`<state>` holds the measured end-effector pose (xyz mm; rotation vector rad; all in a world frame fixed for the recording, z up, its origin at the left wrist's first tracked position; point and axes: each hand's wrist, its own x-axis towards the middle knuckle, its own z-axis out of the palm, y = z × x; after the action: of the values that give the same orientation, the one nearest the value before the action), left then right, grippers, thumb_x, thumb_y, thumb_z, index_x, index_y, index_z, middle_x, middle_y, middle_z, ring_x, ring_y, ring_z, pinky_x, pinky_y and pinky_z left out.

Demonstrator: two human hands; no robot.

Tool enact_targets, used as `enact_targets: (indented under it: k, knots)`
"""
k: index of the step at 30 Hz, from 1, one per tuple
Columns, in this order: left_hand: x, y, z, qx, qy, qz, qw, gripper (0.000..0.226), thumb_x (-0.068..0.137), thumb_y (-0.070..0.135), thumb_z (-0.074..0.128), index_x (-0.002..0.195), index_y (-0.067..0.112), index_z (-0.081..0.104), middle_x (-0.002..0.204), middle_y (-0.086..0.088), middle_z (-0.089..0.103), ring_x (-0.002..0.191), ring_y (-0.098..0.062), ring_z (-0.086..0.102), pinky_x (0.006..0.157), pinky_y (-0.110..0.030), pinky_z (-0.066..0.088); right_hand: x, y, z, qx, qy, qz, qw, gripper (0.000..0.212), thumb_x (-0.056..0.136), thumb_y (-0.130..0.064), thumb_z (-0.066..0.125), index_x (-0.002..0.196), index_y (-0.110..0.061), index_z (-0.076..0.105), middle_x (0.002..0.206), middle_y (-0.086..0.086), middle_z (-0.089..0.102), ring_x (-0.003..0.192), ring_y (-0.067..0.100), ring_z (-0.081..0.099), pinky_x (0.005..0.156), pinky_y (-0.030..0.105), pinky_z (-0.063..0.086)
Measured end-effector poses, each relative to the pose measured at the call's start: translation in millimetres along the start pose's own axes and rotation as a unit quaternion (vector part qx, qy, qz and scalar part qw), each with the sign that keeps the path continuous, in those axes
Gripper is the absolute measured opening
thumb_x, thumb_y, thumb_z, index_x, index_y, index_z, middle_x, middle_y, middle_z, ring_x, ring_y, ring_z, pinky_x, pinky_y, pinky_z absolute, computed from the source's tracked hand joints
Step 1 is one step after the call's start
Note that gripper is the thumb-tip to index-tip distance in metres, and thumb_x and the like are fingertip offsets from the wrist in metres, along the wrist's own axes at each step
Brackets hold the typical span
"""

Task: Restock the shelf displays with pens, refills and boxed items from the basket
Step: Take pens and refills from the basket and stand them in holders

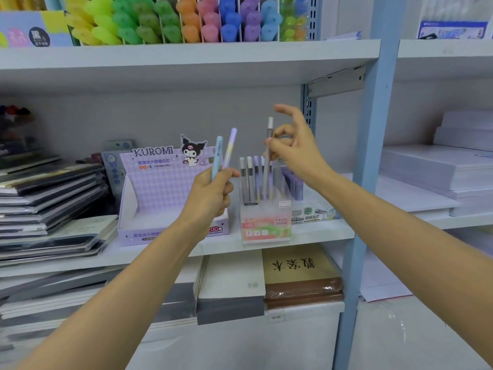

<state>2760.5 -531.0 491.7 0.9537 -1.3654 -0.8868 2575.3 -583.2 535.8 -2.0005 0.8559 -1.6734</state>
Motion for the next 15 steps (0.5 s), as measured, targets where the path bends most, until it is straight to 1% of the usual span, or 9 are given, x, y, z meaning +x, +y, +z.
enact_targets:
  k: [1, 2, 5, 7, 9, 11, 15]
  knots:
    - [-0.5, -2.3, 0.6, 0.003, -0.007, -0.003, 1.0, 0.02, 0.1, 0.02, 0.047, 0.091, 0.013, 0.063, 0.059, 0.005, 0.034, 0.04, -0.007, 0.024, 0.035, -0.017, 0.02, 0.1, 2.8, 2.1, -0.02, 0.012, -0.005, 1.0, 0.05, 0.09, 0.0, 0.058, 0.131, -0.026, 0.044, 0.084, 0.004, 0.053, 0.075, 0.041, 0.062, 0.075, 0.049, 0.057]
    - [-0.9, -4.8, 1.3, 0.005, -0.015, -0.005, 1.0, 0.02, 0.1, 0.02, 0.047, 0.093, 0.012, 0.064, 0.06, 0.004, 0.036, 0.04, -0.008, 0.025, 0.035, -0.017, 0.021, -0.2, 6.1, 4.2, -0.039, 0.018, -0.009, 0.999, 0.049, 0.09, 0.0, 0.058, 0.131, -0.025, 0.047, 0.085, 0.004, 0.053, 0.074, 0.04, 0.062, 0.075, 0.05, 0.056]
    - [-2.3, -10.3, 2.8, 0.018, -0.029, 0.001, 0.999, 0.022, 0.1, 0.023, 0.05, 0.103, 0.009, 0.067, 0.062, 0.003, 0.048, 0.039, -0.009, 0.03, 0.036, -0.018, 0.024, -4.7, 16.6, 10.7, -0.084, 0.018, -0.015, 0.996, 0.039, 0.088, -0.001, 0.06, 0.12, -0.021, 0.053, 0.085, 0.006, 0.055, 0.068, 0.029, 0.059, 0.073, 0.044, 0.056]
    - [-2.1, -13.1, 2.7, 0.028, -0.027, 0.013, 0.999, 0.023, 0.1, 0.024, 0.051, 0.106, 0.009, 0.067, 0.064, 0.003, 0.058, 0.037, -0.011, 0.031, 0.036, -0.019, 0.024, -8.6, 23.9, 15.0, -0.116, 0.003, -0.022, 0.993, 0.034, 0.088, -0.003, 0.062, 0.116, -0.019, 0.052, 0.084, 0.006, 0.057, 0.07, 0.027, 0.061, 0.072, 0.04, 0.054]
    - [-1.8, -14.3, 1.7, 0.029, -0.028, 0.024, 0.999, 0.023, 0.101, 0.023, 0.05, 0.108, 0.009, 0.067, 0.066, 0.003, 0.064, 0.036, -0.011, 0.029, 0.036, -0.019, 0.024, -11.3, 30.1, 18.4, -0.165, -0.016, -0.028, 0.986, 0.031, 0.089, -0.006, 0.064, 0.115, -0.017, 0.05, 0.085, 0.004, 0.06, 0.073, 0.021, 0.062, 0.075, 0.04, 0.055]
    - [-1.5, -14.8, 0.6, 0.025, -0.034, 0.028, 0.999, 0.023, 0.101, 0.022, 0.05, 0.109, 0.009, 0.066, 0.068, 0.001, 0.067, 0.035, -0.01, 0.029, 0.036, -0.019, 0.026, -10.3, 32.0, 18.7, -0.197, -0.033, -0.027, 0.979, 0.03, 0.09, -0.009, 0.065, 0.114, -0.015, 0.049, 0.087, 0.002, 0.061, 0.076, 0.019, 0.064, 0.077, 0.041, 0.056]
    - [-1.9, -16.0, -0.9, 0.021, -0.04, 0.024, 0.999, 0.023, 0.101, 0.023, 0.05, 0.11, 0.01, 0.066, 0.071, -0.001, 0.069, 0.035, -0.01, 0.031, 0.036, -0.018, 0.028, -0.7, 27.0, 10.8, -0.214, -0.086, -0.039, 0.972, 0.028, 0.088, -0.007, 0.066, 0.105, -0.016, 0.046, 0.086, -0.002, 0.059, 0.079, 0.022, 0.064, 0.078, 0.043, 0.055]
